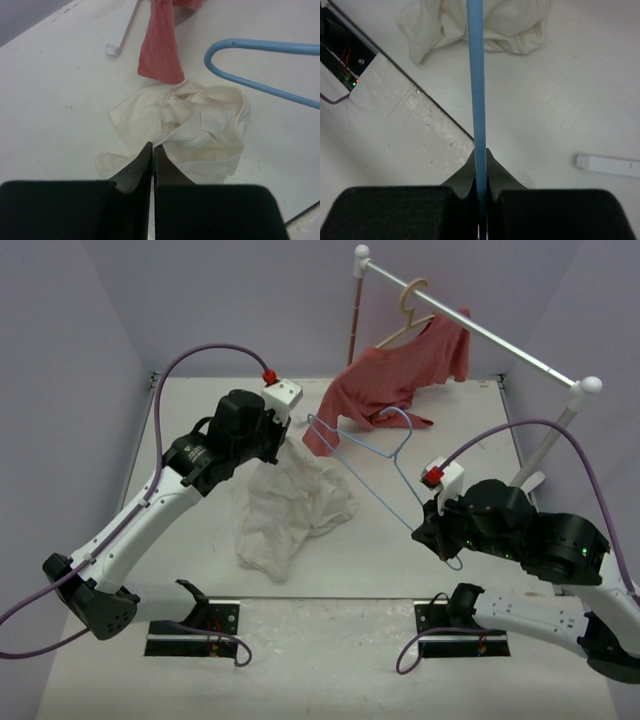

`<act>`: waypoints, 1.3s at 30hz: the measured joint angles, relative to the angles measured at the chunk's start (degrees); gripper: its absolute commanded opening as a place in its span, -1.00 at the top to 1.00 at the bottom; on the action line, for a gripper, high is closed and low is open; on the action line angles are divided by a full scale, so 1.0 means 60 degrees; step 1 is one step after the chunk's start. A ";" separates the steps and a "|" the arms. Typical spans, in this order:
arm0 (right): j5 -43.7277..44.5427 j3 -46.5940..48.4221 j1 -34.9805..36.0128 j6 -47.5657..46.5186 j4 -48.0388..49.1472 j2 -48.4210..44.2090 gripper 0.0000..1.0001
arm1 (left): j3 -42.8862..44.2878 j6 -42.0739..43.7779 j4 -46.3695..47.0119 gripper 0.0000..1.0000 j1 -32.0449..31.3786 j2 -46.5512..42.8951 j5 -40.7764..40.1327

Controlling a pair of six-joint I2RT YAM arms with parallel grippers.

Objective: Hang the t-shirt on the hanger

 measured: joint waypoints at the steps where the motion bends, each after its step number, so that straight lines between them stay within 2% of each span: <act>1: -0.0075 -0.0096 0.0000 -0.0009 0.0031 0.0022 1.00 | 0.0013 0.0000 -0.0002 1.00 0.0000 0.0027 0.0000; 10: -0.0591 -0.0847 0.0002 -0.0071 0.0169 0.0615 1.00 | 0.0614 0.0148 -0.0141 1.00 0.0004 0.0496 -0.0041; 23: -0.0746 -0.0926 0.0000 -0.0027 0.0589 -0.0152 1.00 | 0.0674 0.0430 -0.0089 1.00 0.0622 0.1000 0.0159; 39: -0.0695 -0.1409 0.0000 -0.0151 0.1055 0.1278 1.00 | 0.0674 0.0575 -0.0086 1.00 0.0707 0.0946 0.0824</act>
